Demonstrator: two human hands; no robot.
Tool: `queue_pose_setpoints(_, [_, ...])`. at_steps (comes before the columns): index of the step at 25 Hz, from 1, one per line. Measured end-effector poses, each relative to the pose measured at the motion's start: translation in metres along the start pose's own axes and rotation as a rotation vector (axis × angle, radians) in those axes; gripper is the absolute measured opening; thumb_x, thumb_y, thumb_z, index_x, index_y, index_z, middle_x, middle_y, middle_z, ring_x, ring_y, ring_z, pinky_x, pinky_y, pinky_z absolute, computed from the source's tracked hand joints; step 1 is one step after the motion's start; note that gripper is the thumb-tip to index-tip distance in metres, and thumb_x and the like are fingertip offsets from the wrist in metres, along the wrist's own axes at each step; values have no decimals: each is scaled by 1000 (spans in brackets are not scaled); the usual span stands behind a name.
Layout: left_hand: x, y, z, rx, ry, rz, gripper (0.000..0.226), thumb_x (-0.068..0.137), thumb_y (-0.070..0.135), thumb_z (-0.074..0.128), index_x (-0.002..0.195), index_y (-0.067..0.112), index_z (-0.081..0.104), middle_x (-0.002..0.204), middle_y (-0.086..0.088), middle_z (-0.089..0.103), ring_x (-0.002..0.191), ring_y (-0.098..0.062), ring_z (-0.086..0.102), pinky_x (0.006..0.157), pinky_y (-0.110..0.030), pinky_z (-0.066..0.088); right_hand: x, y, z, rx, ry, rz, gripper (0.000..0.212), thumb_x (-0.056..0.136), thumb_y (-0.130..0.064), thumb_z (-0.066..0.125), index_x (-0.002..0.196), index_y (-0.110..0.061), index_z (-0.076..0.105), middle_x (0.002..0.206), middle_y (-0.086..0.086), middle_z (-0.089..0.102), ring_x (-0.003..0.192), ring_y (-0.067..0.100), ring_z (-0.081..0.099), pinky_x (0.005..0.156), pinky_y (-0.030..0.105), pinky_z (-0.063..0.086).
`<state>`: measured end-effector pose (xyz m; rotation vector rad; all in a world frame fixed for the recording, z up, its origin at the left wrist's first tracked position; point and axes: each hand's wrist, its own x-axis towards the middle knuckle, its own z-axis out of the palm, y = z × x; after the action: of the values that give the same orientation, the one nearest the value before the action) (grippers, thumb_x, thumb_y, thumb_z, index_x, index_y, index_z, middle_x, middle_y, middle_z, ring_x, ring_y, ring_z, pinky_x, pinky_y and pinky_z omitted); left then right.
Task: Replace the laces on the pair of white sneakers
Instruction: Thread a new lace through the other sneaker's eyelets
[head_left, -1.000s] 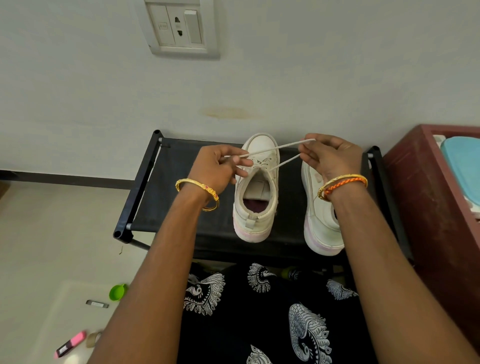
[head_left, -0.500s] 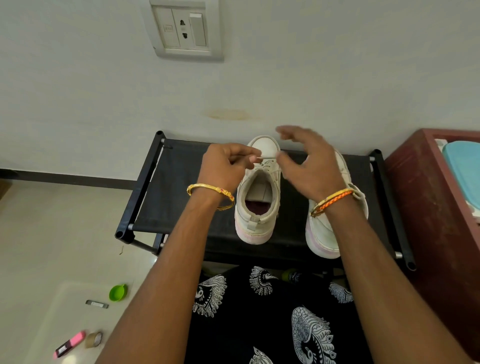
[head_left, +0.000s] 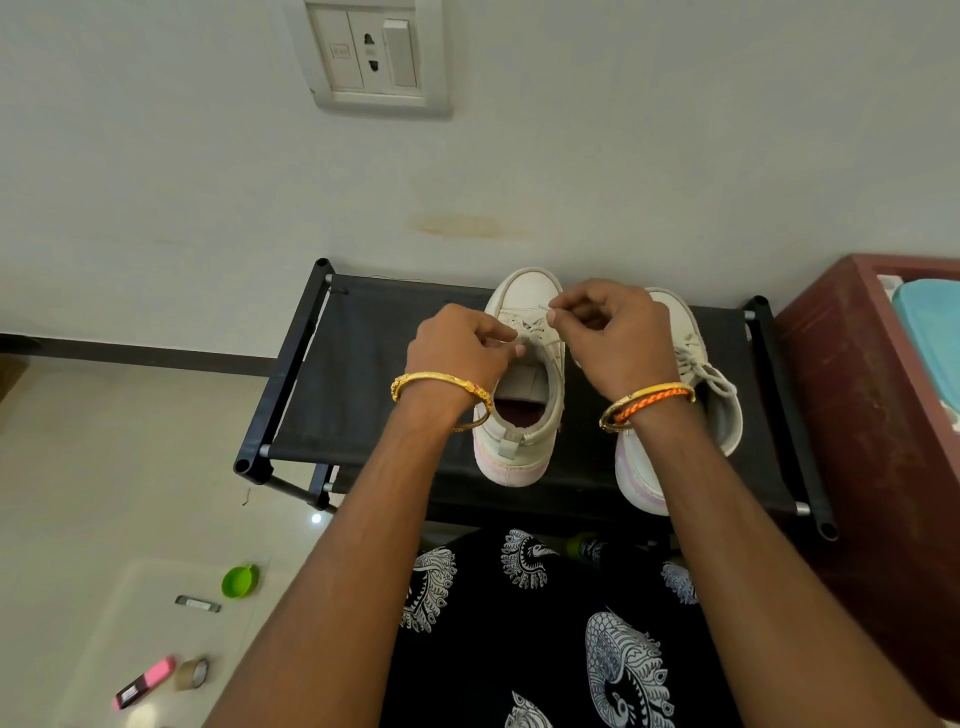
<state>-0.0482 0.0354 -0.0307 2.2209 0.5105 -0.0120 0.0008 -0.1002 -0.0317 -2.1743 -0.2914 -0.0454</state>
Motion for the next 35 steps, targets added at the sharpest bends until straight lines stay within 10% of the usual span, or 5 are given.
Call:
queue_pose_setpoints(12, [10, -4, -9, -547, -67, -461, 9, 86, 12, 66, 91, 5, 69, 77, -4, 65, 68, -14, 60, 51, -24, 53, -14, -12, 30, -138, -59, 35, 8, 84, -17, 65, 86, -12, 71, 90, 3, 65, 78, 9, 54, 63, 12, 37])
queue_pose_setpoints(19, [8, -5, -9, -562, -107, -400, 6, 87, 12, 65, 87, 8, 69, 78, -2, 64, 67, -10, 59, 43, -16, 50, -18, -22, 32, -398, -68, -3, 23, 93, -25, 55, 108, -12, 67, 112, 6, 59, 98, 18, 59, 75, 23, 44])
queue_pose_setpoints(26, [6, -11, -5, -482, -106, -274, 13, 87, 17, 65, 96, 12, 72, 76, 3, 64, 66, -8, 58, 54, -19, 49, -21, -26, 40, -497, -61, -7, 27, 95, -24, 52, 115, -10, 63, 116, 11, 57, 102, 24, 58, 86, 32, 49])
queue_pose_setpoints(35, [5, -21, 6, -596, -55, -197, 11, 89, 17, 62, 89, 10, 70, 79, -6, 67, 77, -23, 63, 82, -42, 56, -33, -16, 45, 54, 121, 60, 21, 83, -5, 65, 100, -9, 54, 85, 2, 60, 81, 15, 57, 71, 22, 51])
